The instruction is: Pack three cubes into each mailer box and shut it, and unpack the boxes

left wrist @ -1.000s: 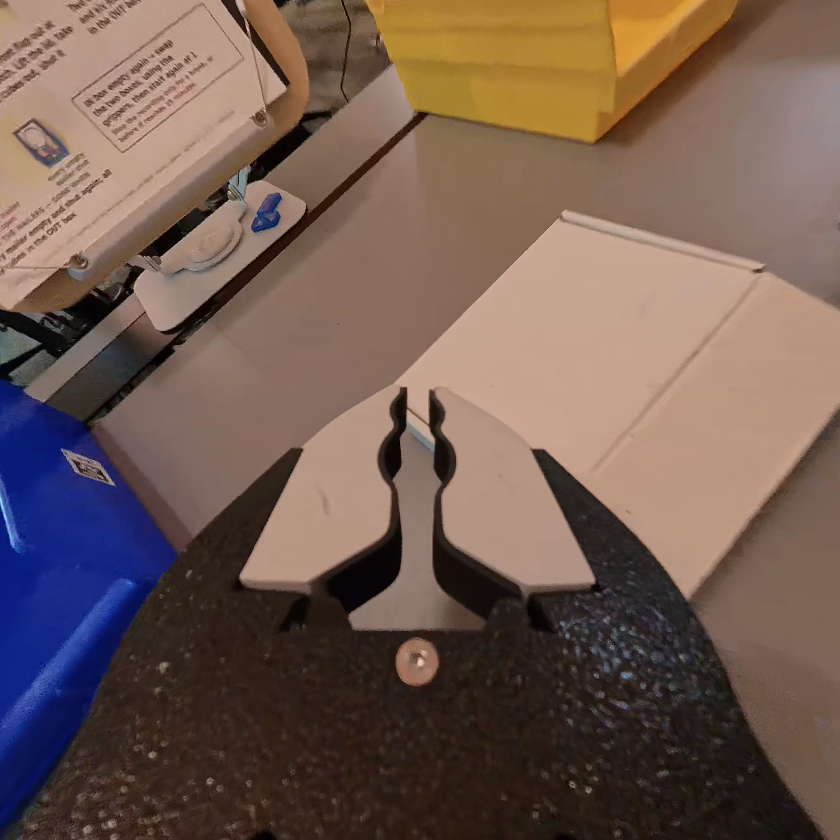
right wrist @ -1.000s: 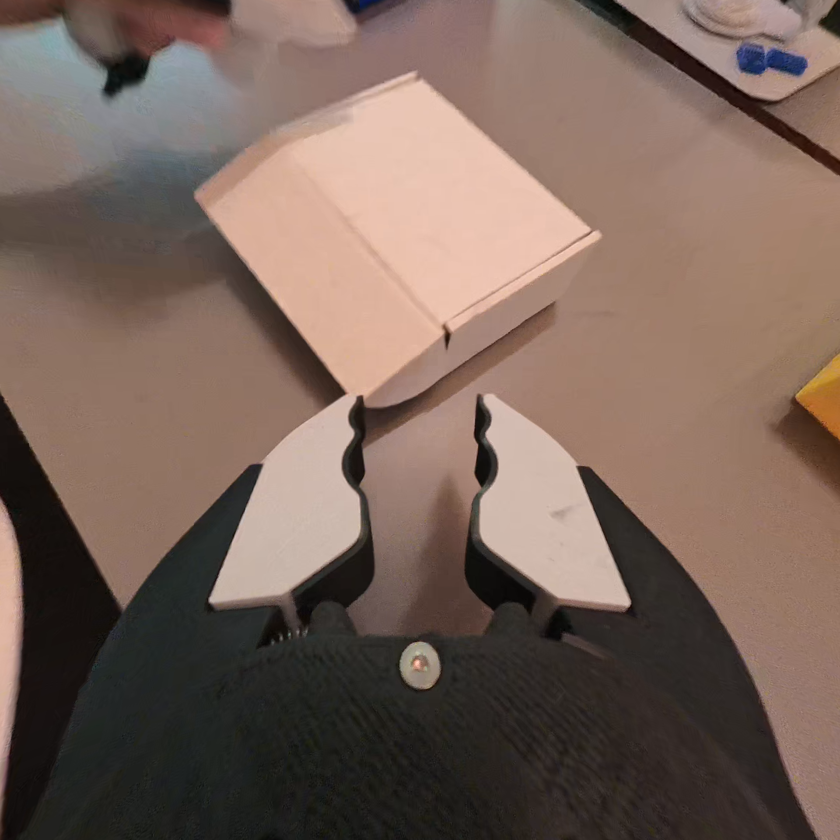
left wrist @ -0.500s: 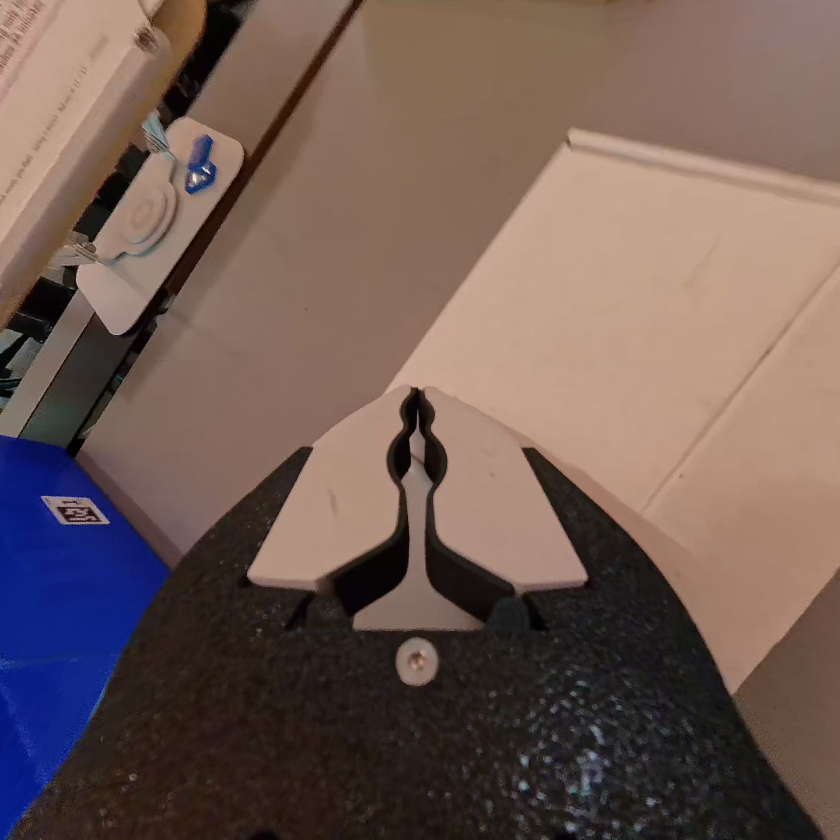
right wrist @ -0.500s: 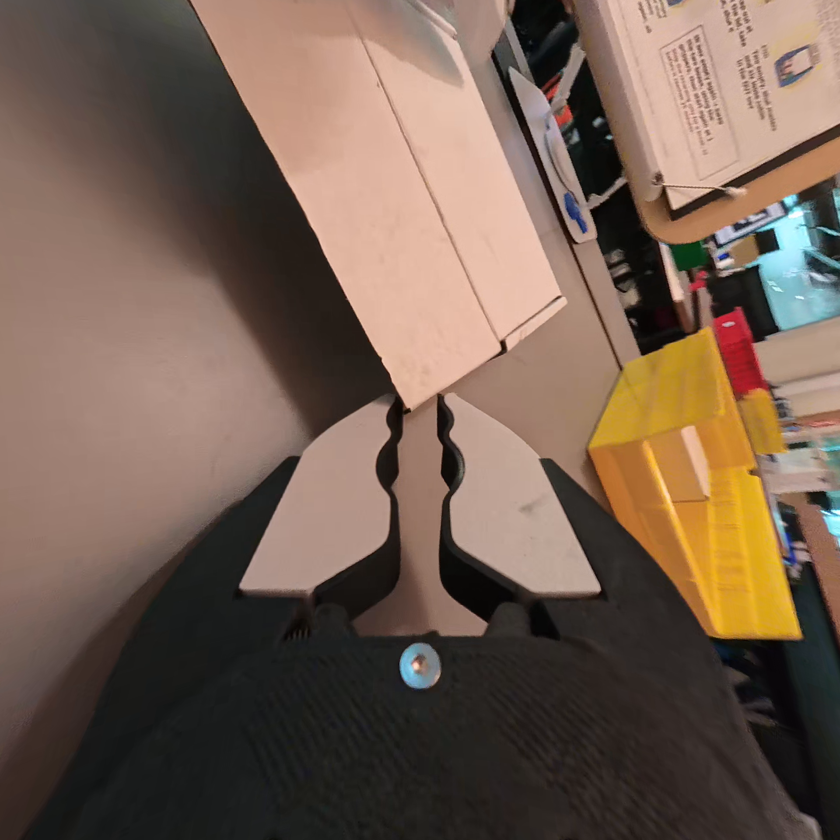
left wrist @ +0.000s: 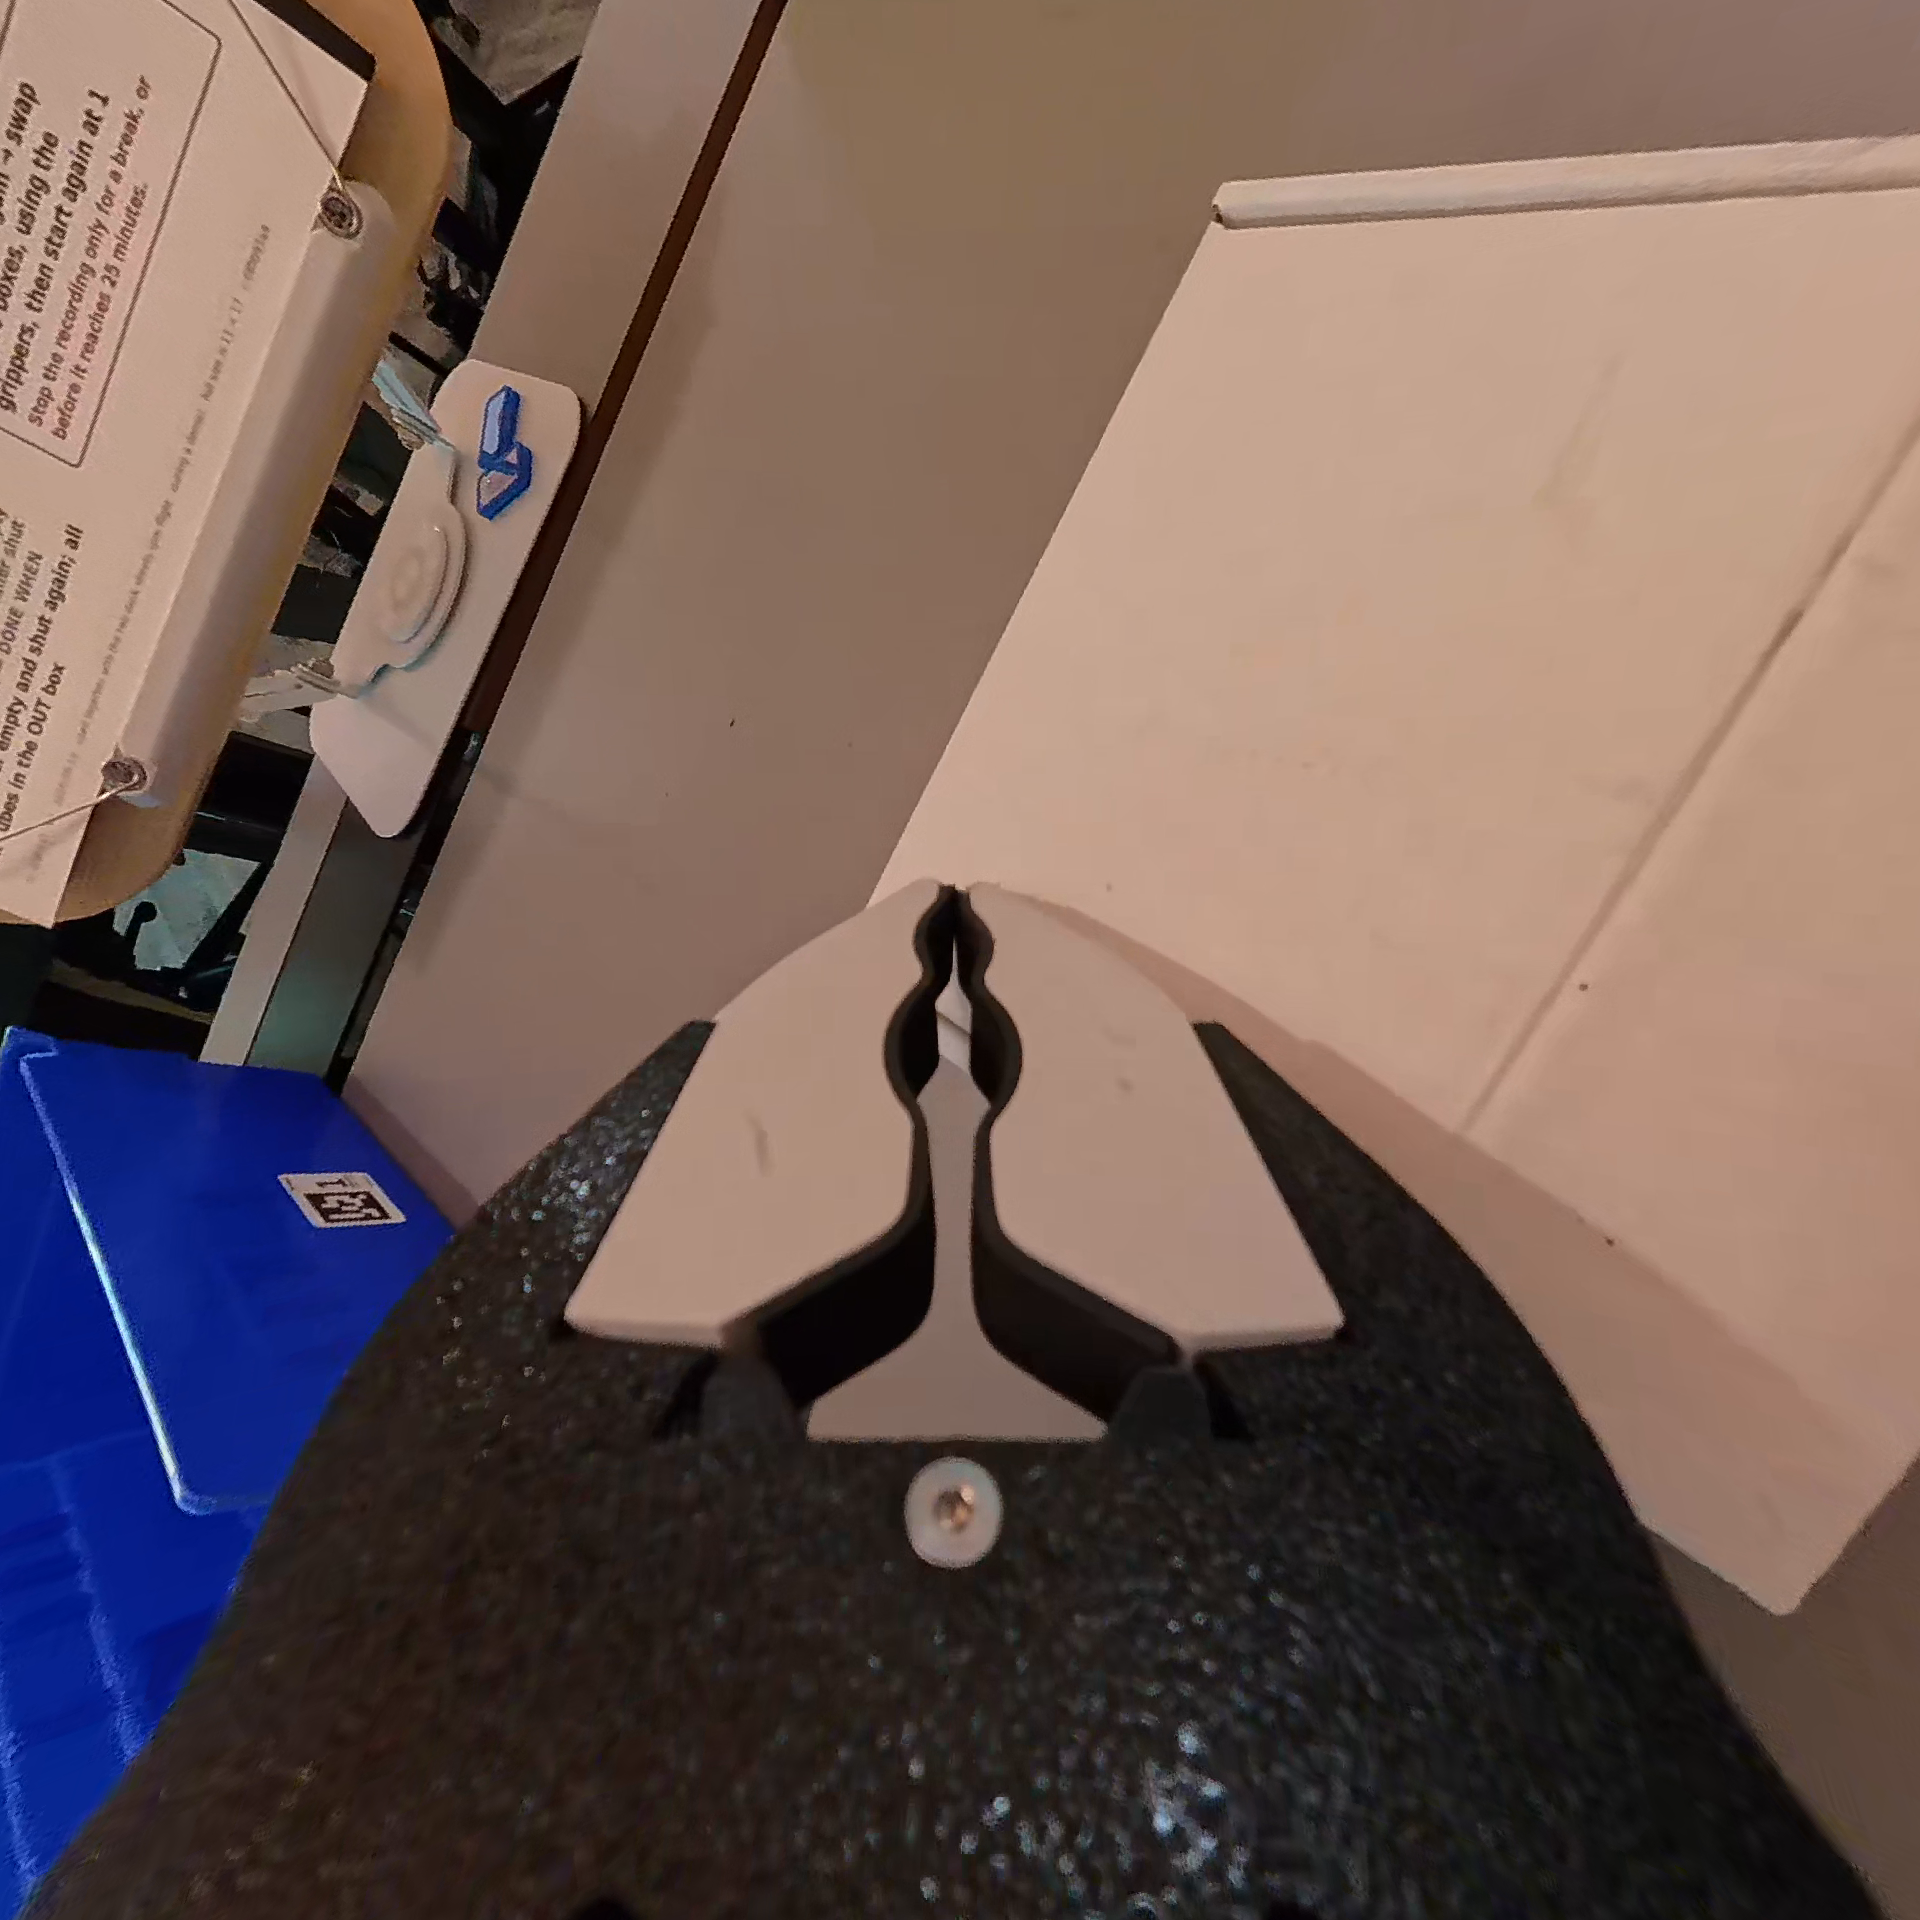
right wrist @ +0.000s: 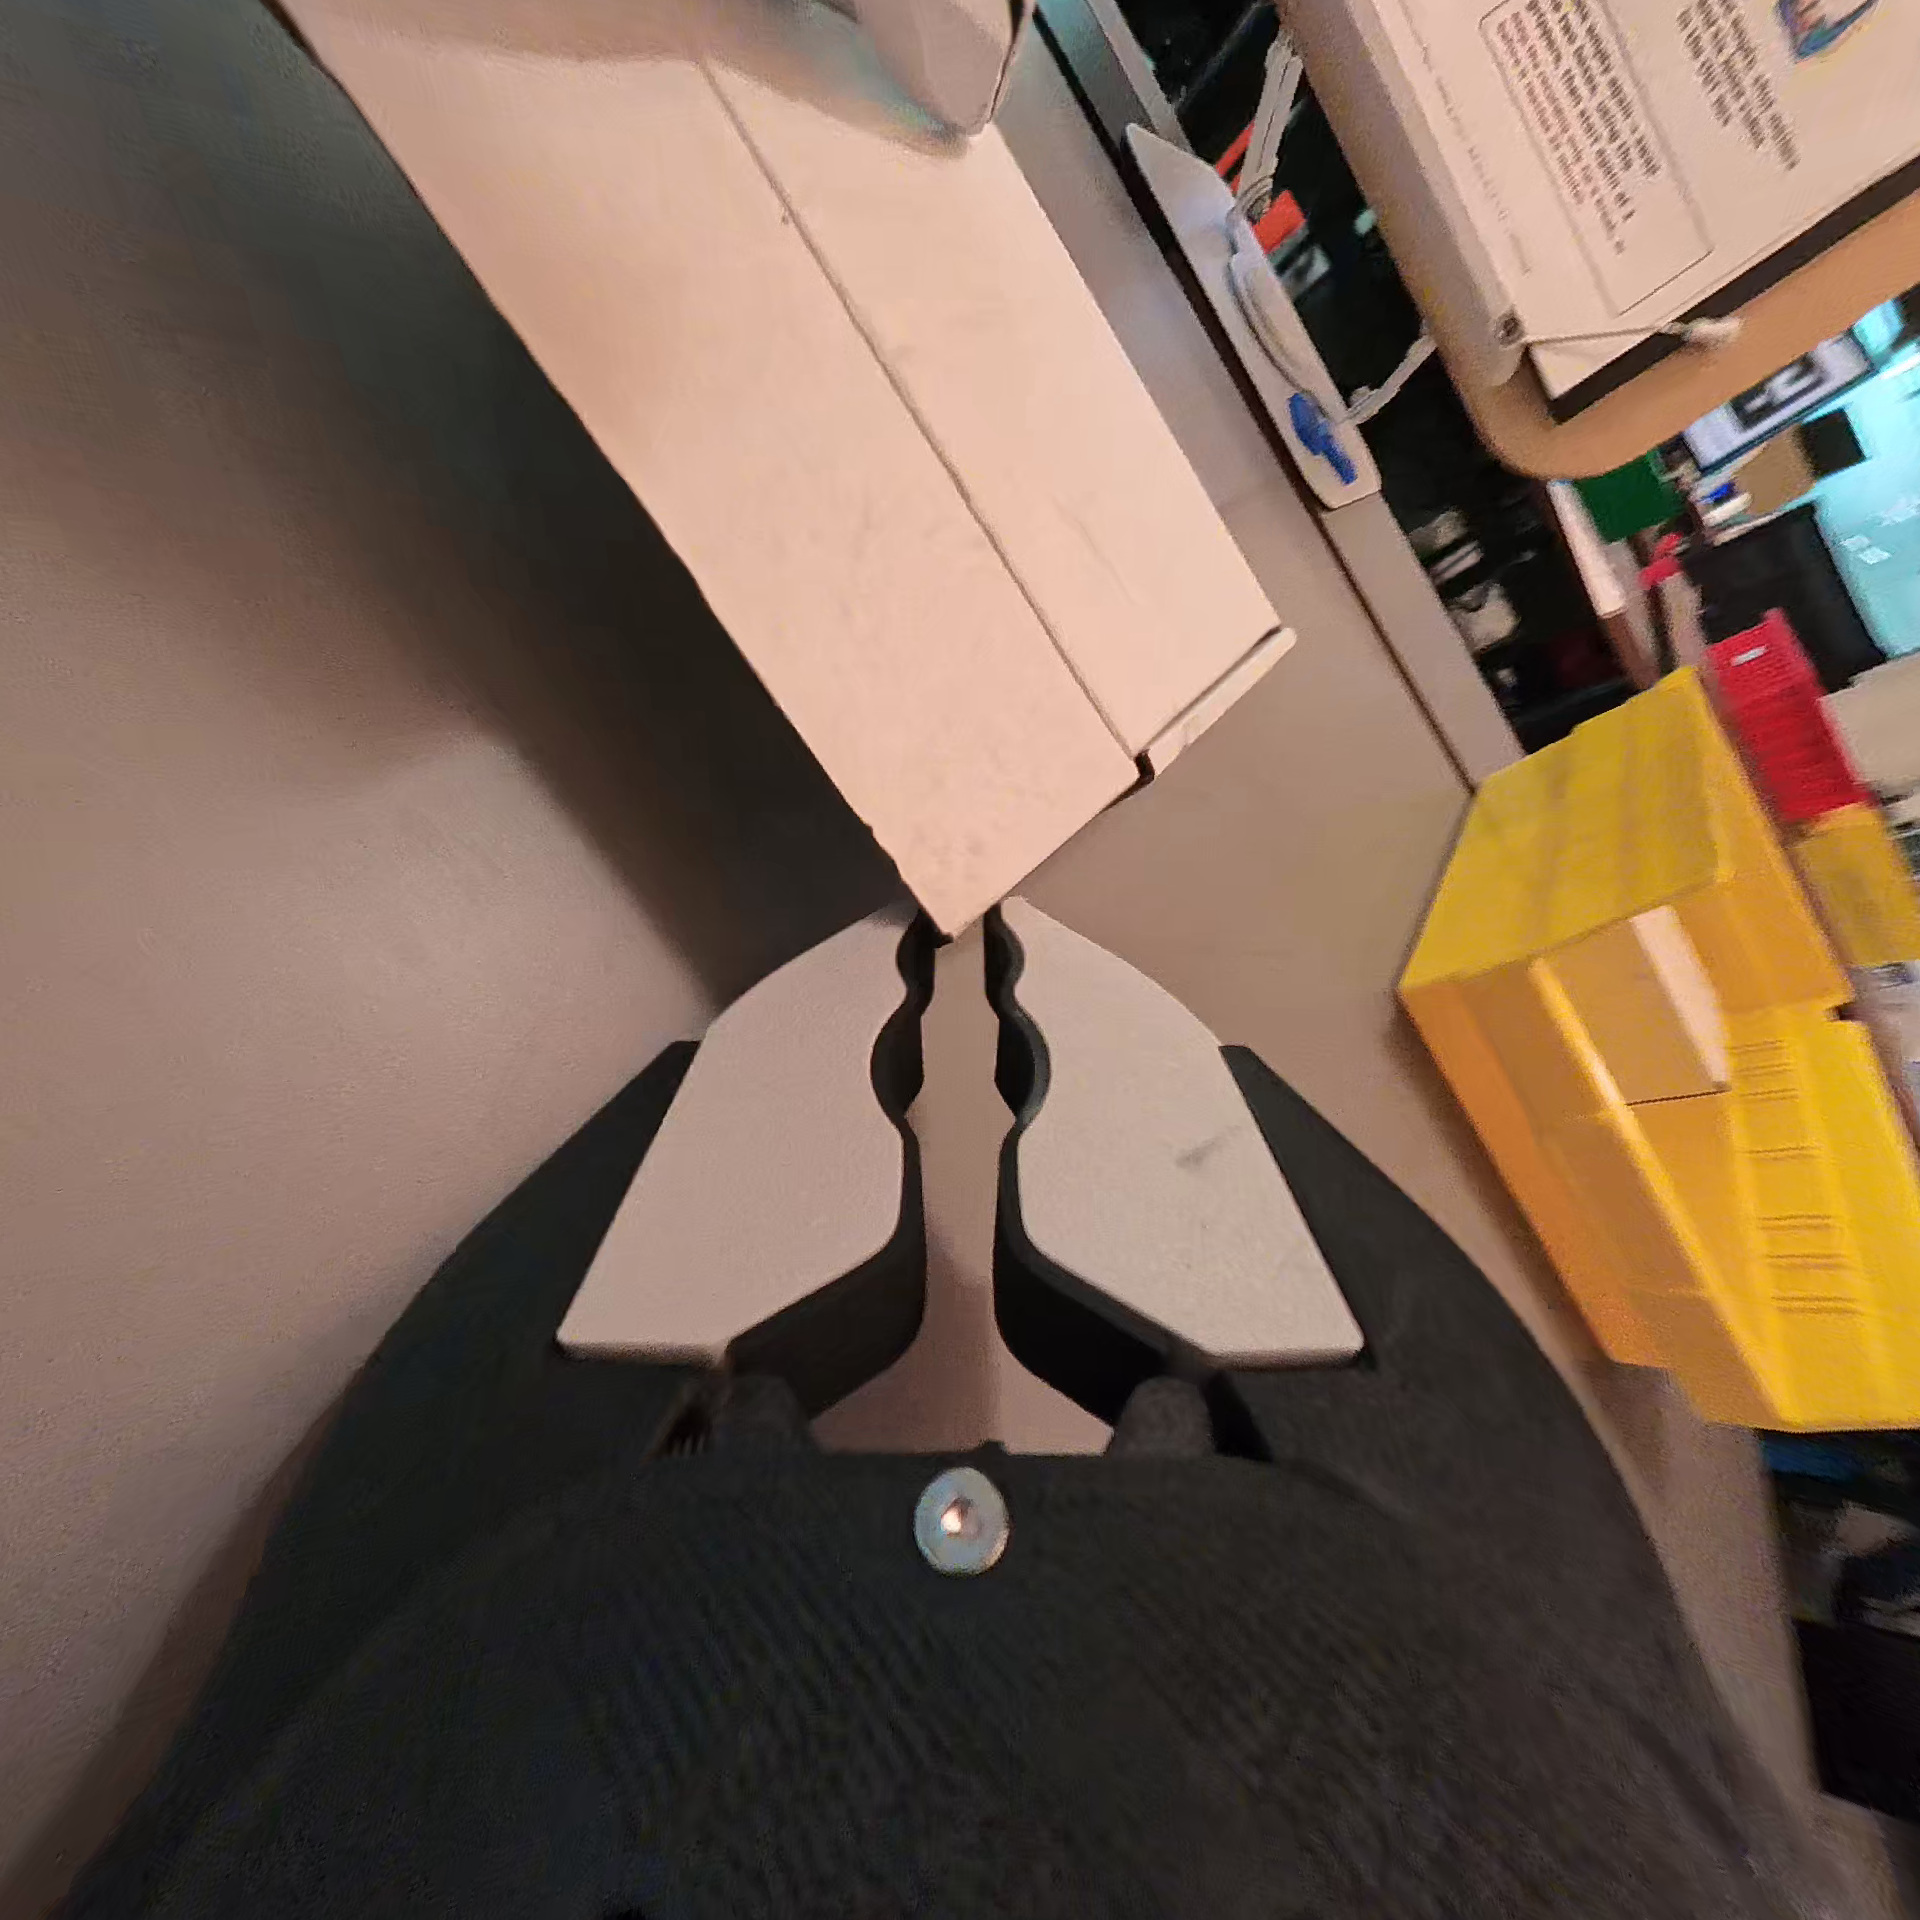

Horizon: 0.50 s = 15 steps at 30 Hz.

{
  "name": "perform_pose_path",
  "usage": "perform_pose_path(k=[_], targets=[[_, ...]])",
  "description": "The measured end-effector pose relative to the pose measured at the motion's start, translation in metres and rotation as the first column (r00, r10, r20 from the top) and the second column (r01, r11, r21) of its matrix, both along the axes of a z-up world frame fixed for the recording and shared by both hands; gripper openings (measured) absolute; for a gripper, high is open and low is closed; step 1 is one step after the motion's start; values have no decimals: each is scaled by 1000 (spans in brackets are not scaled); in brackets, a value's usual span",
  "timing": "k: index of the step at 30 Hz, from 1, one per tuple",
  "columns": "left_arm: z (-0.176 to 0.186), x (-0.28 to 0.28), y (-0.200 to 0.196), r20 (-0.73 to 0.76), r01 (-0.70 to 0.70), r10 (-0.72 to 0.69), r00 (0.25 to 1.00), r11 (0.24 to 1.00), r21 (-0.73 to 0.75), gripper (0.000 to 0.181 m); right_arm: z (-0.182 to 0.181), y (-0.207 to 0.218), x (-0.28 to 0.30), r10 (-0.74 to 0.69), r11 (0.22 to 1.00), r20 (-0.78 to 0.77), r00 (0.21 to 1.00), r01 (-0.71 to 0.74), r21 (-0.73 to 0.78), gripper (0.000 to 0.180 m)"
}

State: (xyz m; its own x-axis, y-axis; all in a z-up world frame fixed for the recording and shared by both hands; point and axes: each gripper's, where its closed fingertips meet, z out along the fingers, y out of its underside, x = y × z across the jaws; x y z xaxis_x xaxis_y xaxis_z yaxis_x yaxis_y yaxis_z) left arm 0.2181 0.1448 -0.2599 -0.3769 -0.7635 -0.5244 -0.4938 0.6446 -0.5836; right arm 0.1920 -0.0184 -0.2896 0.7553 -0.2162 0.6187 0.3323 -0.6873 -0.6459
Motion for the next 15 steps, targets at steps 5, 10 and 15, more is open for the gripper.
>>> perform_pose_path(k=[5, 10, 15], targets=[[0, 0, 1, 3, -19, 19, 1000, 1000, -11, 0, -3, 1, -4, 15, 1000, -124, 992, -14, 9, 8], [0, 0, 0, 8, -20, 20, 1000, 1000, -16, 0, -5, 2, 0, 27, 1000, -180, 983, -25, 13, 8], [1, 0, 0, 16, -22, 22, 1000, 1000, 4, 0, -6, 2, 5, 99, 994, -160, 982, -105, -30, 9]])
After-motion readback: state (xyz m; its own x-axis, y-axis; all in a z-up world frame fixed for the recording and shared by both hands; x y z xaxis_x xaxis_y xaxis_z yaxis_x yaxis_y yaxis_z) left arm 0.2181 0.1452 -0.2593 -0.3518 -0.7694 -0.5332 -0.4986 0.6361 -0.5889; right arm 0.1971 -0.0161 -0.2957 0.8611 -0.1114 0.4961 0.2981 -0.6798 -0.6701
